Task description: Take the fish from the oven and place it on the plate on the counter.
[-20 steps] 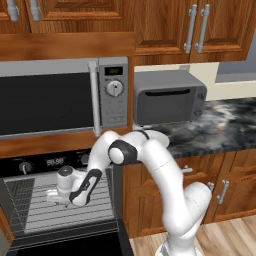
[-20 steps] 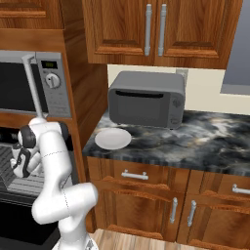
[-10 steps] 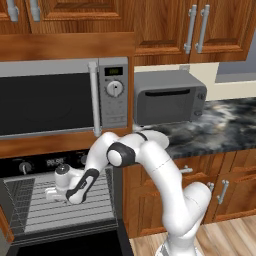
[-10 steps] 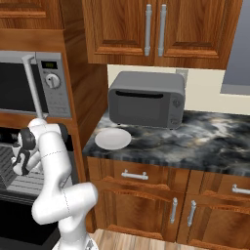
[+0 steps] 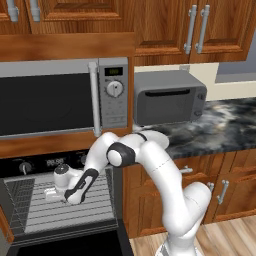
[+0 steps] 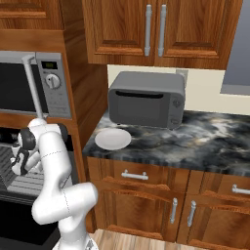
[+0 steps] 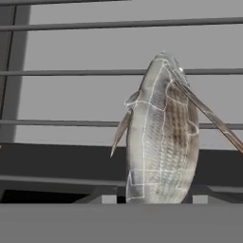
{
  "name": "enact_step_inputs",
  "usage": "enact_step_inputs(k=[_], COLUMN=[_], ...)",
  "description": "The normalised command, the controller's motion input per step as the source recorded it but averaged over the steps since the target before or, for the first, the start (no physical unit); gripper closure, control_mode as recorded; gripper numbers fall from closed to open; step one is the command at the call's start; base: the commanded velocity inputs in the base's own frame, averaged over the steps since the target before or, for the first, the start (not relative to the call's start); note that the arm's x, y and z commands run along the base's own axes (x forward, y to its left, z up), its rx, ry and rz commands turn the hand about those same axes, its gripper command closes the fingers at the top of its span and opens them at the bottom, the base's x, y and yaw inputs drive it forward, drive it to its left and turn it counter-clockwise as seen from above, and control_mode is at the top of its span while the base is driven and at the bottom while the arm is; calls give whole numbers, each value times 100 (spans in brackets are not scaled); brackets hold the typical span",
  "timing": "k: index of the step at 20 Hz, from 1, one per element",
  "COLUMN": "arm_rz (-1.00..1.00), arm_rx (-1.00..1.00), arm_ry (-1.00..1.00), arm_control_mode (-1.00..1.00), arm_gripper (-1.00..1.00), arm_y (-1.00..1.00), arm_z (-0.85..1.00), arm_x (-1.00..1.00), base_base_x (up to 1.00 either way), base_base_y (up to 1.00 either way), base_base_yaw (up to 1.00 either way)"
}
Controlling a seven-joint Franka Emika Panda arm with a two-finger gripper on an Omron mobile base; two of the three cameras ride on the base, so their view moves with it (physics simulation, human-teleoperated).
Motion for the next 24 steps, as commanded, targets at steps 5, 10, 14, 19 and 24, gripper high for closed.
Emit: enact_step_inputs(k=[5, 10, 14, 19, 24], arm_rz=[0, 0, 0, 0, 3], arm_rx=[0, 0, 0, 1, 3], arm_ry=[1, -3, -8, -12, -17], arm_control_mode=[-100, -100, -100, -100, -100], arm_gripper=[100, 100, 100, 100, 100], arm_y=[1, 0, 0, -4, -22], arm_z=[-8, 2, 28, 54, 73], arm_x=[-18, -30, -48, -57, -76], base_base_x=[0, 0, 0, 0, 0], base_base_y=[0, 0, 0, 0, 0], base_base_yaw=[0, 0, 0, 0, 0])
